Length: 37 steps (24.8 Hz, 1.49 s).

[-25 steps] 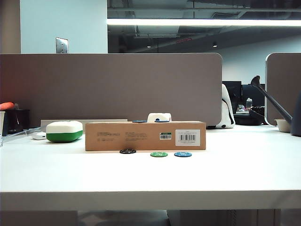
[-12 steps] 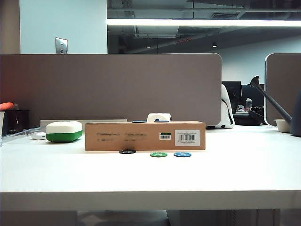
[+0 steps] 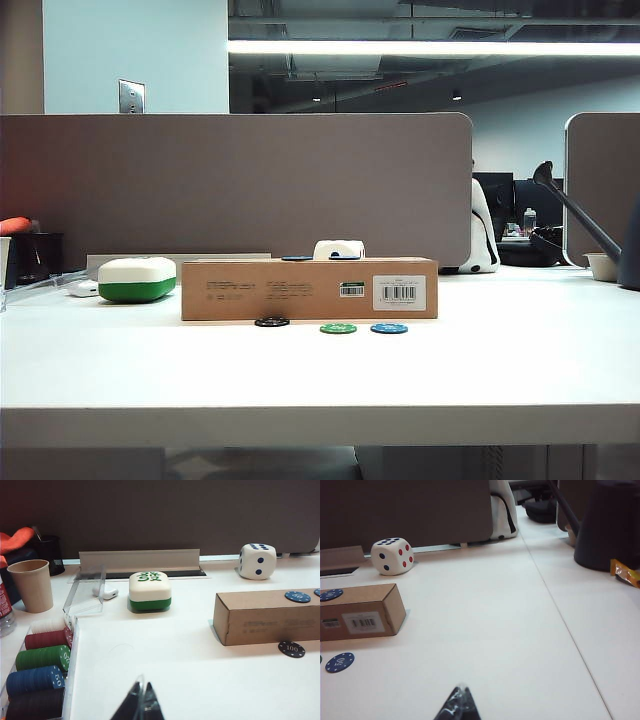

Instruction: Push the chip, whose value equals the sum of all the chip values on the rectangular box, forward next to the box.

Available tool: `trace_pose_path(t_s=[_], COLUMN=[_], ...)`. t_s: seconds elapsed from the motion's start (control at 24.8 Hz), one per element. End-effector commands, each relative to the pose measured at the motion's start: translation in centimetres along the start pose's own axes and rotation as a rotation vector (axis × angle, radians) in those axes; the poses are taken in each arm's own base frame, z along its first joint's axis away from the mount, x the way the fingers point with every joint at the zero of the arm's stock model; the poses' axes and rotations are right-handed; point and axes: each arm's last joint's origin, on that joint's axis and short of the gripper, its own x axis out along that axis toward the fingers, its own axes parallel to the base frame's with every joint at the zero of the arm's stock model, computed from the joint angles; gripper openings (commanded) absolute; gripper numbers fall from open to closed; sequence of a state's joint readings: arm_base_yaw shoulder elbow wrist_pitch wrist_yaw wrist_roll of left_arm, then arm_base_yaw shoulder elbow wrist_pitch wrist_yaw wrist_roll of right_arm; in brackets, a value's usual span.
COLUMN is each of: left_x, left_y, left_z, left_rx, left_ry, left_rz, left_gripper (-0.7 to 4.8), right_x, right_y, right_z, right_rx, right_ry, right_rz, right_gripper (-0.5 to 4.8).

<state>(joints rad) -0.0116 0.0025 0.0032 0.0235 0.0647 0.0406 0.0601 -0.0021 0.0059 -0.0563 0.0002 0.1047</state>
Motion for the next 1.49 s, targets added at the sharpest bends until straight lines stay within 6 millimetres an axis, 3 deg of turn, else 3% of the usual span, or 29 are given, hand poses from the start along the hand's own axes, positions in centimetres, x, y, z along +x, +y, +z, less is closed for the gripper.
trace_pose_path(t_s=[0.04,1.49], left_x=[-0.02,-0.02], left_y=[-0.01,-0.01], left_z=[0.22,0.22], left_rx=[0.005,0.005], left_ry=[-0.012,-0.012], left_rz=[-0.003,-0.003], left_gripper=[-0.05,-0.05], right_x=[0.03,0.02], right_y=[0.0,-0.33], right_z=[0.07,0.24], right_rx=[-0.065,-0.099], right_ry=[-0.017,-0.035], right_rz=[0.019,-0.051], right_gripper=[-0.05,-0.05])
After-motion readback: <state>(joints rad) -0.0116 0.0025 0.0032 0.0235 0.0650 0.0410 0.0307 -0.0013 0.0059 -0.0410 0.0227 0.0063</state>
